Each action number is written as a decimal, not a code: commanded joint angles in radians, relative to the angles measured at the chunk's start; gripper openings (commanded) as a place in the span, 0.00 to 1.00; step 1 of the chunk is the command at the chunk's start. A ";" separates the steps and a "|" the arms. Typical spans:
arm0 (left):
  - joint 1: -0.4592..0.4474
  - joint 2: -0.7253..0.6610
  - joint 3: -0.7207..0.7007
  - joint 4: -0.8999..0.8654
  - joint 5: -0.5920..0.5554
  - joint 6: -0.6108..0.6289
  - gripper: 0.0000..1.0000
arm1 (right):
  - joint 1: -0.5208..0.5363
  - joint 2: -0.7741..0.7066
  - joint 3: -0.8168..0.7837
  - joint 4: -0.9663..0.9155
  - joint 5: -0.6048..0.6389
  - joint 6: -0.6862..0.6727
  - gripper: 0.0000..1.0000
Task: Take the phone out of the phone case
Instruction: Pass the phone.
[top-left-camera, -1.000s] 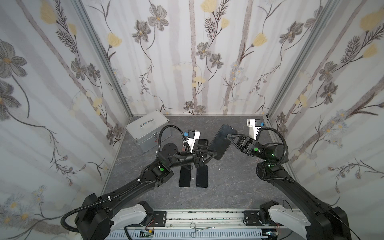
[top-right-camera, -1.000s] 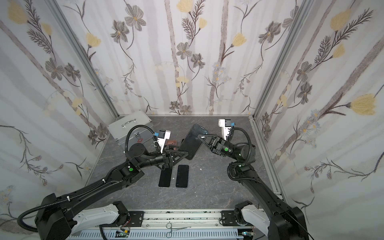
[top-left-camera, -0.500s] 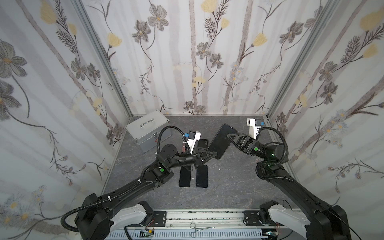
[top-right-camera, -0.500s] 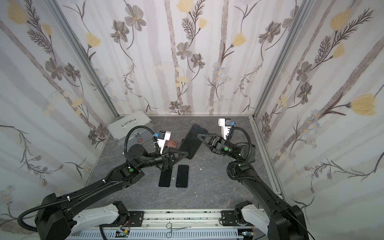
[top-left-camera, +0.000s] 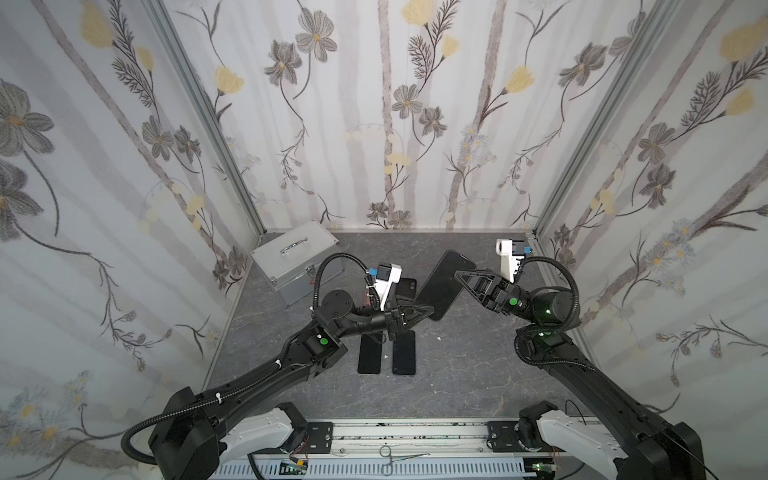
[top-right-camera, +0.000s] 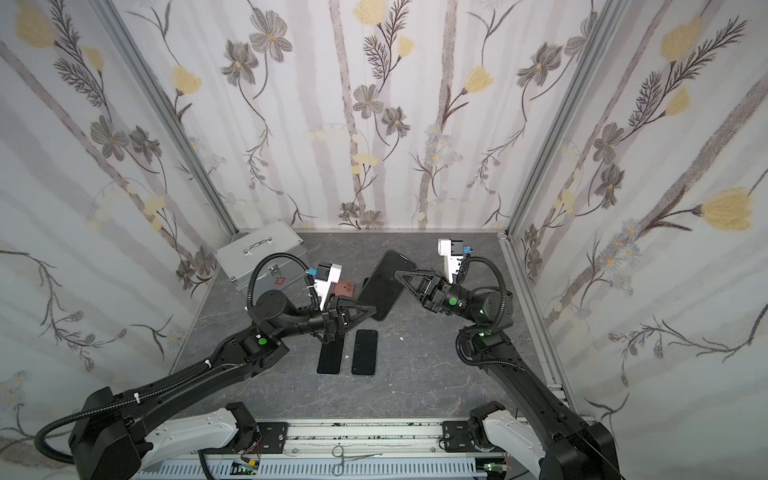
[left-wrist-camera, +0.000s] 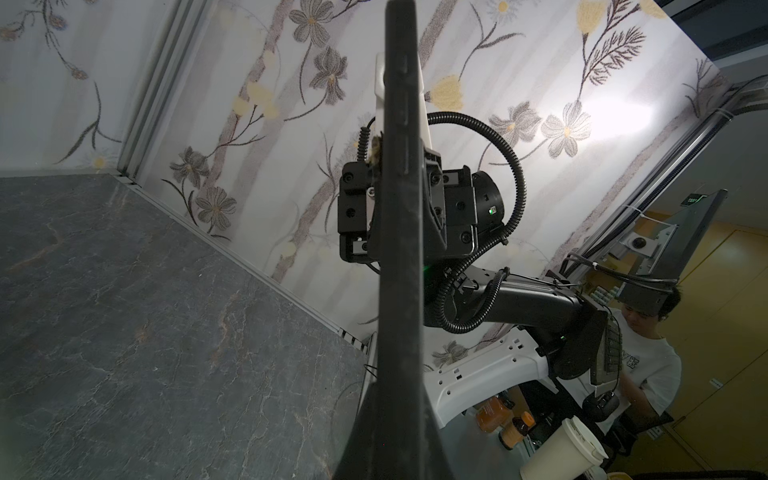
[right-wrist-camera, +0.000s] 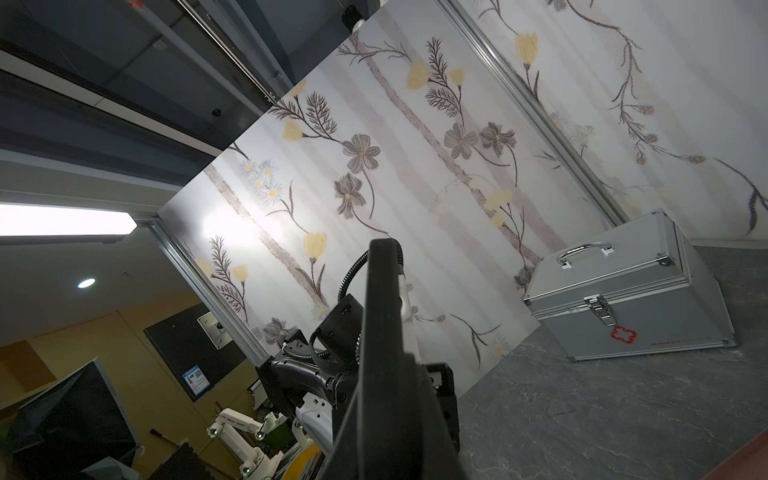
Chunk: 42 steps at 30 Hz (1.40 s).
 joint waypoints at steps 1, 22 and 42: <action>0.004 -0.002 -0.002 -0.009 -0.074 0.023 0.00 | -0.001 -0.014 -0.009 0.024 0.047 -0.003 0.39; -0.002 -0.027 0.043 0.034 -0.197 -0.006 0.00 | 0.046 -0.086 0.053 -0.285 0.193 -0.285 0.59; 0.037 -0.027 0.115 -0.245 -0.080 0.262 0.00 | -0.174 -0.142 0.271 -0.727 0.167 -0.530 0.65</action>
